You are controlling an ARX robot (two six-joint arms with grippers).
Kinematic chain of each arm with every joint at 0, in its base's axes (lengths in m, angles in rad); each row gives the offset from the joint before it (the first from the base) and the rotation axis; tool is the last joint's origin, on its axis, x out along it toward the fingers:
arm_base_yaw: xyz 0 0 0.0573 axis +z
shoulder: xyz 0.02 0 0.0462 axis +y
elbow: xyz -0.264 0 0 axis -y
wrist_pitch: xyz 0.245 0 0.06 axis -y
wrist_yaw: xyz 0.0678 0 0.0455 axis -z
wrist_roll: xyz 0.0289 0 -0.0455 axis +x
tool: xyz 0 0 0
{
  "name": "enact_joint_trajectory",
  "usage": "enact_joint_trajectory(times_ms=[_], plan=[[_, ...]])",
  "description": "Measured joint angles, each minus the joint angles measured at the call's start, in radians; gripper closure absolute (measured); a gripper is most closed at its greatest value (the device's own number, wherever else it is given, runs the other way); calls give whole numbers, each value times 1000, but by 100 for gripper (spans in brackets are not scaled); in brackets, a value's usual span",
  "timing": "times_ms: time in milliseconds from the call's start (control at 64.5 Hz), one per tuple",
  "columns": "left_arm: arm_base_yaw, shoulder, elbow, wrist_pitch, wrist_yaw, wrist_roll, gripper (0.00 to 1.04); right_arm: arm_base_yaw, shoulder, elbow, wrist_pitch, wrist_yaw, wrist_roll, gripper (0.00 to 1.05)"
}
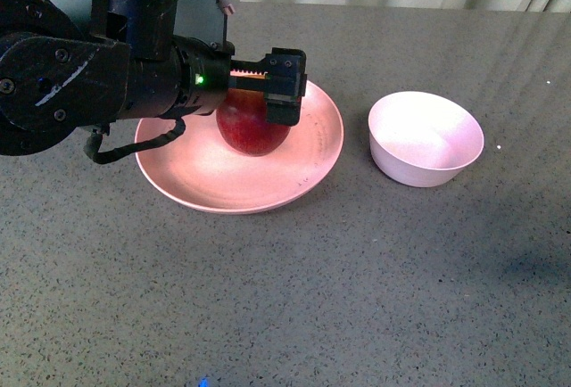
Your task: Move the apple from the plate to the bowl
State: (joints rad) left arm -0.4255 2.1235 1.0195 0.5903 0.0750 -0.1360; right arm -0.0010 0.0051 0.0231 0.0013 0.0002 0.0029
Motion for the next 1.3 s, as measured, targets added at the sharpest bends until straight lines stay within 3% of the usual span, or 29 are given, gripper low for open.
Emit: enact_joint_trajectory(times_ms=[465,558,666,961,1302], plan=[[-9,27,5,-15,-24,9,9,0,0,0,0,0,0,9],[-15,26,8,-17,-38,16,26,0,0,0,0,0,0,9],[-22,16,9,-29,-49,26,29,0,0,0,0,0,0,9],[-55,-24,109,-90,-44,51,30,0,0,0,0,0,0,9],[-172,43,325,-182,-14,84,30,0,0,0,0,0,0,9]])
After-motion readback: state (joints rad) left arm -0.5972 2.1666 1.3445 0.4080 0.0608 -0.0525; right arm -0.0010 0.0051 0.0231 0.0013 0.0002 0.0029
